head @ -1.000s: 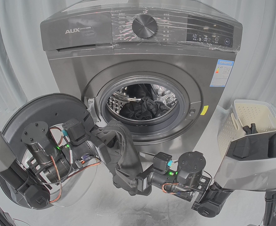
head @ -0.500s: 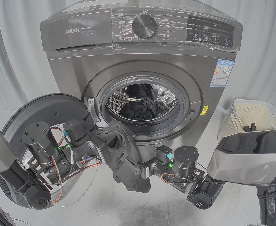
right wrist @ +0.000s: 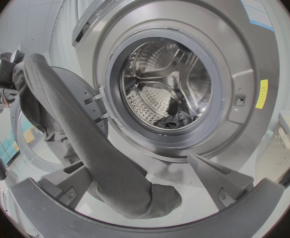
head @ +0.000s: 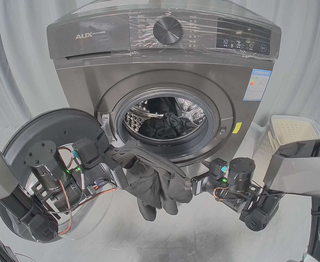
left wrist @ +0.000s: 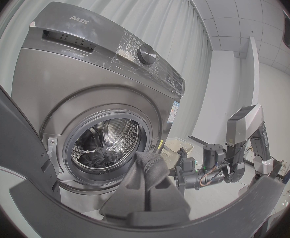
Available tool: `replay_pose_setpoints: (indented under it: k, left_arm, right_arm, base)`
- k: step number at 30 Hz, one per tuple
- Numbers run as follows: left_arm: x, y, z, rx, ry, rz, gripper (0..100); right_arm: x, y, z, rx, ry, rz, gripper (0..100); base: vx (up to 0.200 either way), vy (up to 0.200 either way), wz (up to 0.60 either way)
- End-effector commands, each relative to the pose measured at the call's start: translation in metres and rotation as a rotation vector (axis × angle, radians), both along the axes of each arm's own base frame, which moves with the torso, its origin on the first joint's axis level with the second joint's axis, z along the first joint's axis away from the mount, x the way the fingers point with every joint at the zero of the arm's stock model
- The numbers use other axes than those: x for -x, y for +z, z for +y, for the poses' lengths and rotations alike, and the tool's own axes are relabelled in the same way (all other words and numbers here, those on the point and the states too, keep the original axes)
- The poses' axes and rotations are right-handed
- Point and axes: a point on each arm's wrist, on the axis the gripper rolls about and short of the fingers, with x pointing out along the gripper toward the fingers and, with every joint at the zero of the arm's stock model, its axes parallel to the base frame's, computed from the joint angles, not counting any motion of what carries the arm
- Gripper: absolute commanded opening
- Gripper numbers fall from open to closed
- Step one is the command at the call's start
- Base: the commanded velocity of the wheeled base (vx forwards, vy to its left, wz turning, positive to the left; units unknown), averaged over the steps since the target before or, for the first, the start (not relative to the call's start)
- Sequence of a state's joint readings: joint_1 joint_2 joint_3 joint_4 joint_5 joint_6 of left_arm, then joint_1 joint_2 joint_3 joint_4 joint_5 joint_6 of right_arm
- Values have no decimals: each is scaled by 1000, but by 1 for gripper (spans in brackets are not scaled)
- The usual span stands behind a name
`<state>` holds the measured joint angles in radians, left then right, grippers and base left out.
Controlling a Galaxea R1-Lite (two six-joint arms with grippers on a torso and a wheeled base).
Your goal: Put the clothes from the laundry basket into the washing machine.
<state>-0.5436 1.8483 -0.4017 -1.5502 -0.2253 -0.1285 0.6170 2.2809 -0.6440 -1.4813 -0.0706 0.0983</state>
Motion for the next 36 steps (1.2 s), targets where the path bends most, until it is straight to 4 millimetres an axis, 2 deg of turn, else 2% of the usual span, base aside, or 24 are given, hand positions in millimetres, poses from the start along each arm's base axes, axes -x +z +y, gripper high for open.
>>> replay_pose_setpoints:
  k: [1, 6, 8, 10, 11, 14, 20, 25, 30, 36]
  left_arm:
    - [0, -1, 0, -1, -1, 2, 0]
    - [1, -2, -1, -2, -6, 7, 0]
    - [2, -2, -1, -2, -9, 10, 0]
    - [2, -2, -1, -2, -9, 10, 0]
    - [2, -2, -2, -2, -11, 10, 0]
    - [2, -2, -2, -1, -11, 11, 0]
    - [3, -1, -2, 1, -12, 8, 0]
    - [2, -1, -2, 1, -12, 7, 0]
    - [2, -1, -2, 2, -11, 5, 0]
    - [1, -1, -2, 2, -9, 5, 0]
  right_arm:
    - [-5, 9, -12, -8, -34, -17, 100]
    - [1, 7, -6, -6, -3, -11, 100]
    - [19, 1, 9, 6, 104, 12, 100]
    - [29, -3, 15, 18, 169, 29, 100]
    - [44, -8, 21, 43, 260, 52, 100]
    - [55, -16, 31, 59, 334, 73, 100]
    - [46, -34, 44, 68, 335, 80, 100]
    - [38, -33, 46, 60, 288, 58, 100]
    - [43, -32, 47, 64, 298, 62, 100]
    - [52, -28, 59, 50, 341, 46, 100]
  base:
    - [0, 0, 0]
    - [0, 0, 0]
    - [0, 0, 0]
    - [0, 0, 0]
    - [0, 0, 0]
    - [0, 0, 0]
    - [0, 0, 0]
    - [0, 0, 0]
    - [0, 0, 0]
    - [0, 0, 0]
